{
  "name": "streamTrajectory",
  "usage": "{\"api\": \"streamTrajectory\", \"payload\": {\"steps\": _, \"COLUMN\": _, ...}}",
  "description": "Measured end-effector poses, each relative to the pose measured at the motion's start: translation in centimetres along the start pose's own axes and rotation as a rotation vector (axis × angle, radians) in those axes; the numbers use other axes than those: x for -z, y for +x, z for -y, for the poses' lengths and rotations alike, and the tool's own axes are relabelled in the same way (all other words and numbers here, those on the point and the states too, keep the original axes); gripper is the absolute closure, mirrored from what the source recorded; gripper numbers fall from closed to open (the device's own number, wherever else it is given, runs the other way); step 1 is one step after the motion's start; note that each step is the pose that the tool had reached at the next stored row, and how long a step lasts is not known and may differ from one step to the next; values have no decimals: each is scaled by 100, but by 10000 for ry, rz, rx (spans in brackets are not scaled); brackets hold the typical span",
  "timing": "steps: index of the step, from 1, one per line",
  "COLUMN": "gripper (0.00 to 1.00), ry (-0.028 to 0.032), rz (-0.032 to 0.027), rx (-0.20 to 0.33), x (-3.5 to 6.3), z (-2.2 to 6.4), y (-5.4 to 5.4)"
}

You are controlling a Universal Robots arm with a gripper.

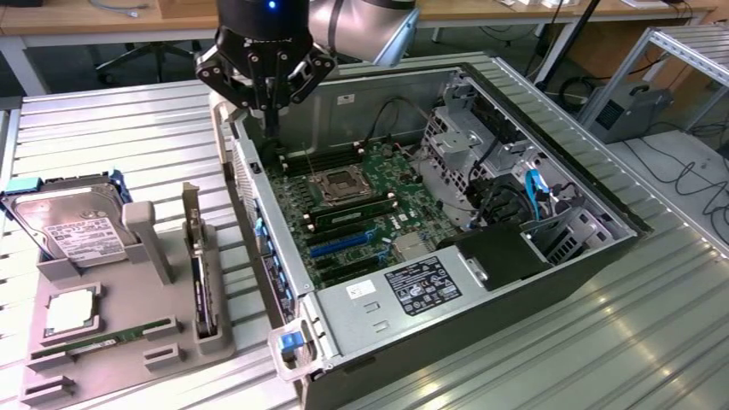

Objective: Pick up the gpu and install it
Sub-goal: 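Reach for the gpu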

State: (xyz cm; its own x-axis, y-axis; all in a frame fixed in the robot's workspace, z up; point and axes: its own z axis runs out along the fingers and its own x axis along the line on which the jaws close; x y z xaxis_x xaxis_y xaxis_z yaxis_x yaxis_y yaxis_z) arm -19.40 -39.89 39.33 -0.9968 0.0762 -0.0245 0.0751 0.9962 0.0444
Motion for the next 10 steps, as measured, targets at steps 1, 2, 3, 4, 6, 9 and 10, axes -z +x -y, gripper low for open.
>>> {"api": "streamTrajectory", "payload": {"steps": 1, "gripper": 89, "ry": 0, "rz": 0, "rx": 1, "x": 0, "z": 1, "y": 8}}
{"api": "streamTrajectory", "payload": {"steps": 2, "gripper": 89, "ry": -1, "rz": 0, "rx": 0, "x": 0, "z": 1, "y": 12}}
{"api": "streamTrajectory", "payload": {"steps": 3, "gripper": 89, "ry": 0, "rz": 0, "rx": 0, "x": 0, "z": 1, "y": 18}}
{"api": "streamTrajectory", "payload": {"steps": 4, "gripper": 89, "ry": 0, "rz": 0, "rx": 0, "x": 1, "z": 2, "y": 24}}
{"api": "streamTrajectory", "payload": {"steps": 6, "gripper": 89, "ry": 0, "rz": 0, "rx": 0, "x": 1, "z": 3, "y": 35}}
{"api": "streamTrajectory", "payload": {"steps": 9, "gripper": 89, "ry": 0, "rz": 0, "rx": 0, "x": 2, "z": 4, "y": 52}}
{"api": "streamTrajectory", "payload": {"steps": 10, "gripper": 89, "ry": -1, "rz": 0, "rx": 0, "x": 1, "z": 4, "y": 58}}
